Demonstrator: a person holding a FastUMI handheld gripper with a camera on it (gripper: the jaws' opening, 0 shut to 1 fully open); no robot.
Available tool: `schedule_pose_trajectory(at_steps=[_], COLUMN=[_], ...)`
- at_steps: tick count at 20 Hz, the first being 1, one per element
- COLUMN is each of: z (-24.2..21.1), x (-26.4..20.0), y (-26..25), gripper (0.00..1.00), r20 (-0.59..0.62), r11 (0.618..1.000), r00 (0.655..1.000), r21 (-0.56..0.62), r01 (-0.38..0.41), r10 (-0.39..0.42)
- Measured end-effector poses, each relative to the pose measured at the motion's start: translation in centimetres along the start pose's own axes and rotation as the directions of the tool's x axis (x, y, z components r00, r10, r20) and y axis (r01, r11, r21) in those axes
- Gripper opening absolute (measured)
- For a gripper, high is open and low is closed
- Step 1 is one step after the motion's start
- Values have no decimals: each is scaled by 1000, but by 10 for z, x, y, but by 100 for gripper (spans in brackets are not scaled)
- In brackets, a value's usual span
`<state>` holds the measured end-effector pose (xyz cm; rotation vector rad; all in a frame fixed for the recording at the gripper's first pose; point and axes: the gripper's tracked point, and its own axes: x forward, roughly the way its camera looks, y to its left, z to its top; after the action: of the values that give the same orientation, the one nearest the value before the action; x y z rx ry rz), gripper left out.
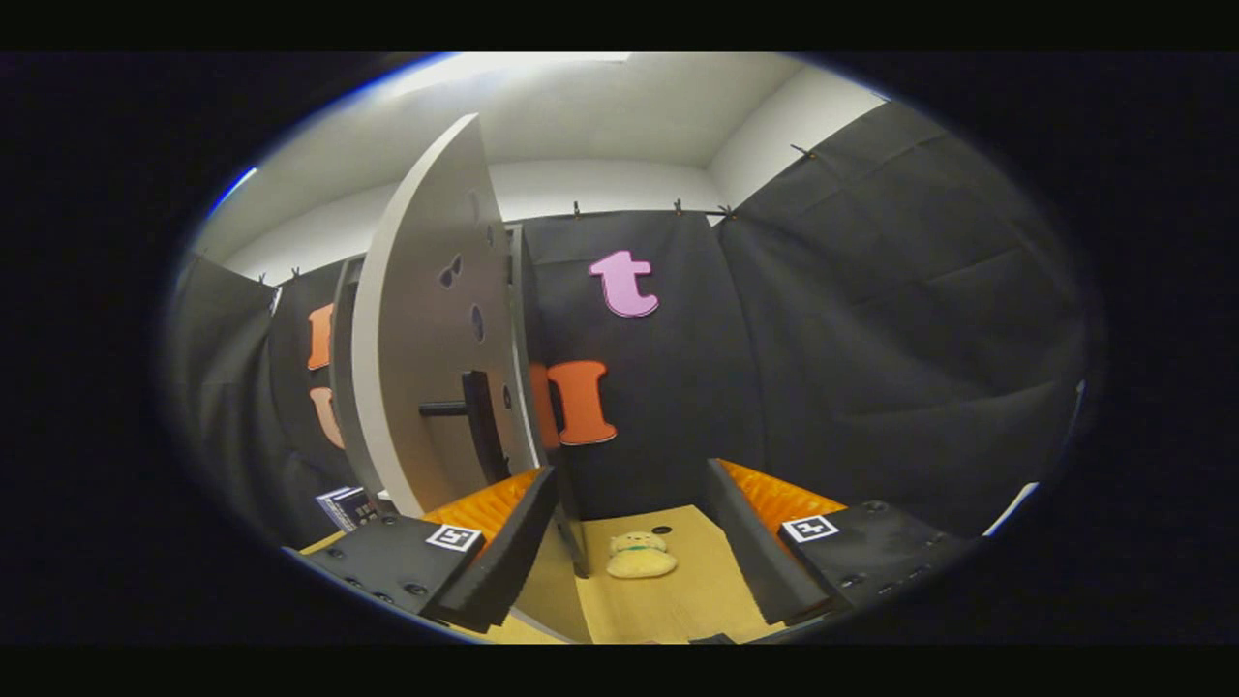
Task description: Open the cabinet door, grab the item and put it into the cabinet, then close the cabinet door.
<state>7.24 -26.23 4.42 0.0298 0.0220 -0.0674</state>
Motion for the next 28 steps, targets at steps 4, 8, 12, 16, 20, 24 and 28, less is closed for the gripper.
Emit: schedule_pose_trajectory(at_steps=[4,8,12,16,20,24,28], z=[2,4,3,-3,-8,-13,-18], x=[-4,-11,-19,-23,-23,-16,-6], y=[10,22,45,80,116,147,185], gripper=[96,96,96,96,96,96,96], r20=[24,35,34,28,9,0,-17], r11=[999,995,996,999,998,995,984], r00=[1000,998,998,999,999,996,985], r21=[-47,-84,-68,-43,-40,-45,-46], r01=[21,62,58,20,-41,-90,-172], r10=[-20,-59,-56,-19,41,90,171])
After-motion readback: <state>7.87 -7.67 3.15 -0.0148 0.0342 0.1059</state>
